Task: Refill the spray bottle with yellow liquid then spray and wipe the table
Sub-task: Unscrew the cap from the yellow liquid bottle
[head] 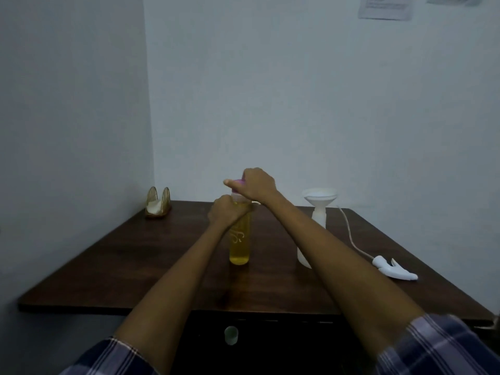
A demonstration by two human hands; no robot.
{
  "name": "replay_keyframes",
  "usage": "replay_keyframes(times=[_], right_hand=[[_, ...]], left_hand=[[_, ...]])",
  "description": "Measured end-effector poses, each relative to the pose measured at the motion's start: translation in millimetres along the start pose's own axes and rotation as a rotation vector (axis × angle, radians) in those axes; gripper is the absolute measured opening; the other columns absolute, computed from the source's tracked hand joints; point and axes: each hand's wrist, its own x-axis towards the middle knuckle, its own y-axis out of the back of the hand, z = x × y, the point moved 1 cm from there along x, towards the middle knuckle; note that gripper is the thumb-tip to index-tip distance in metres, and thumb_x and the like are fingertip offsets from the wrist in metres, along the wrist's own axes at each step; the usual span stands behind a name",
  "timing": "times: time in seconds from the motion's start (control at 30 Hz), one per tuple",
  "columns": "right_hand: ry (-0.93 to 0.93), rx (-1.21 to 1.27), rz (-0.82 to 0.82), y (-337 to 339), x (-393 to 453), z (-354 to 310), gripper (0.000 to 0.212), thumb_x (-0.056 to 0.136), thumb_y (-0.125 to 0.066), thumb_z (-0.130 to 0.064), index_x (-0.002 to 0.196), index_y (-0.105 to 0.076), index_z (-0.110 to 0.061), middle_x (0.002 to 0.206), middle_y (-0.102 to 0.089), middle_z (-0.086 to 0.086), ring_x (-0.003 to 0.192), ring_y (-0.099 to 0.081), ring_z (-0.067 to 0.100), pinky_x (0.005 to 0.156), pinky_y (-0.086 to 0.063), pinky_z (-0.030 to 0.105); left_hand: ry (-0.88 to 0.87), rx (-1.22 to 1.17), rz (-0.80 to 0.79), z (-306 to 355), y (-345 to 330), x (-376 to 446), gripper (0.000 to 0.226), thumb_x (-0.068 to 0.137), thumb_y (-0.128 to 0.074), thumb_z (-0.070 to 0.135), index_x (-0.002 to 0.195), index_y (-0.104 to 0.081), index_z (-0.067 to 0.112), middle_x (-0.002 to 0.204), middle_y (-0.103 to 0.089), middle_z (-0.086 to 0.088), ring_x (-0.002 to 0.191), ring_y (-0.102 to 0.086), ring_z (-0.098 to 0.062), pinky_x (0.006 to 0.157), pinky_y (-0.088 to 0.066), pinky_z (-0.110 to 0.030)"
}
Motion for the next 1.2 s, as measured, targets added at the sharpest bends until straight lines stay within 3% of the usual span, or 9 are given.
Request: replay_keyframes(times=[0.13, 0.5, 0.57, 0.67, 0.73, 0.83, 0.93, 1.03, 1.2], right_hand=[[0.082, -0.403, 0.013, -7, 13, -14, 0.038, 0.089, -0.042, -0.03, 0.058, -0.041, -0.01, 0.059, -0.041, -0.001, 0.053, -0.04, 0.015, 0.048, -0.027, 0.023], [0.345, -0.268, 0.021, -10, 24, 5, 0.035, 0.072, -0.029, -0.039, 0.048, -0.023, -0.014, 0.044, -0.026, -0.002, 0.043, -0.019, 0.012, 0.046, -0.018, 0.024], [0.364, -0.251, -0.007, -9, 23, 6, 0.036, 0.073, -0.029, -0.039, 0.05, -0.027, -0.013, 0.045, -0.029, -0.002, 0.045, -0.023, 0.013, 0.047, -0.02, 0.025], [0.33, -0.24, -0.09, -7, 24, 11, 0.044, 0.086, -0.029, -0.045, 0.068, -0.047, -0.01, 0.062, -0.048, 0.003, 0.062, -0.045, 0.019, 0.057, -0.033, 0.027], [0.202, -0.372, -0.152, -3, 24, 12, 0.05, 0.094, -0.029, -0.053, 0.088, -0.055, -0.01, 0.079, -0.053, 0.007, 0.081, -0.051, 0.022, 0.068, -0.039, 0.031], [-0.012, -0.668, -0.197, 4, 20, 0, 0.063, 0.093, -0.024, -0.062, 0.091, -0.058, -0.009, 0.085, -0.058, 0.007, 0.082, -0.057, 0.022, 0.076, -0.047, 0.031], [0.0, -0.55, -0.357, 12, 19, -16, 0.048, 0.098, -0.033, -0.044, 0.113, -0.059, -0.007, 0.111, -0.061, 0.011, 0.1, -0.057, 0.025, 0.08, -0.042, 0.031], [-0.034, -0.239, -0.601, 35, 23, -34, 0.045, 0.096, -0.046, -0.021, 0.139, -0.04, -0.009, 0.142, -0.042, 0.012, 0.126, -0.045, 0.029, 0.082, -0.039, 0.031], [-0.055, -0.442, -0.446, 42, 20, -38, 0.057, 0.09, -0.054, -0.048, 0.123, -0.051, -0.002, 0.109, -0.057, 0.012, 0.095, -0.058, 0.026, 0.077, -0.046, 0.031]], left_hand=[[-0.053, 0.086, 0.113, 4, -8, 4, 0.054, 0.078, -0.064, 0.052, 0.102, -0.062, 0.004, 0.102, -0.068, -0.013, 0.096, -0.064, -0.03, 0.066, -0.044, -0.03], [-0.071, 0.01, -0.031, -4, 0, 19, 0.047, 0.069, -0.076, 0.047, 0.088, -0.06, 0.007, 0.091, -0.067, -0.011, 0.087, -0.064, -0.023, 0.059, -0.045, -0.025], [-0.053, -0.049, -0.139, -5, 5, 19, 0.049, 0.07, -0.076, 0.045, 0.093, -0.061, 0.005, 0.093, -0.066, -0.011, 0.089, -0.064, -0.024, 0.058, -0.049, -0.025], [-0.04, -0.045, -0.165, 0, 8, 16, 0.055, 0.071, -0.076, 0.044, 0.105, -0.061, 0.003, 0.102, -0.066, -0.014, 0.096, -0.063, -0.026, 0.074, -0.055, -0.035], [-0.042, -0.013, -0.12, 4, 2, 12, 0.054, 0.072, -0.074, 0.044, 0.107, -0.061, 0.004, 0.105, -0.066, -0.014, 0.099, -0.062, -0.026, 0.081, -0.054, -0.037], [-0.028, -0.024, -0.082, 7, -3, 5, 0.055, 0.073, -0.073, 0.042, 0.112, -0.061, 0.006, 0.109, -0.065, -0.014, 0.103, -0.061, -0.025, 0.082, -0.052, -0.034], [0.017, -0.054, -0.075, 6, 0, 5, 0.058, 0.072, -0.076, 0.041, 0.114, -0.059, 0.005, 0.111, -0.064, -0.014, 0.105, -0.061, -0.025, 0.076, -0.049, -0.03], [0.02, -0.092, -0.073, 5, 0, 4, 0.061, 0.072, -0.076, 0.036, 0.119, -0.056, 0.003, 0.116, -0.063, -0.015, 0.107, -0.06, -0.026, 0.082, -0.049, -0.032], [-0.006, -0.126, -0.089, 3, 0, 5, 0.059, 0.073, -0.076, 0.034, 0.119, -0.056, 0.004, 0.114, -0.064, -0.016, 0.105, -0.061, -0.027, 0.088, -0.053, -0.037]])
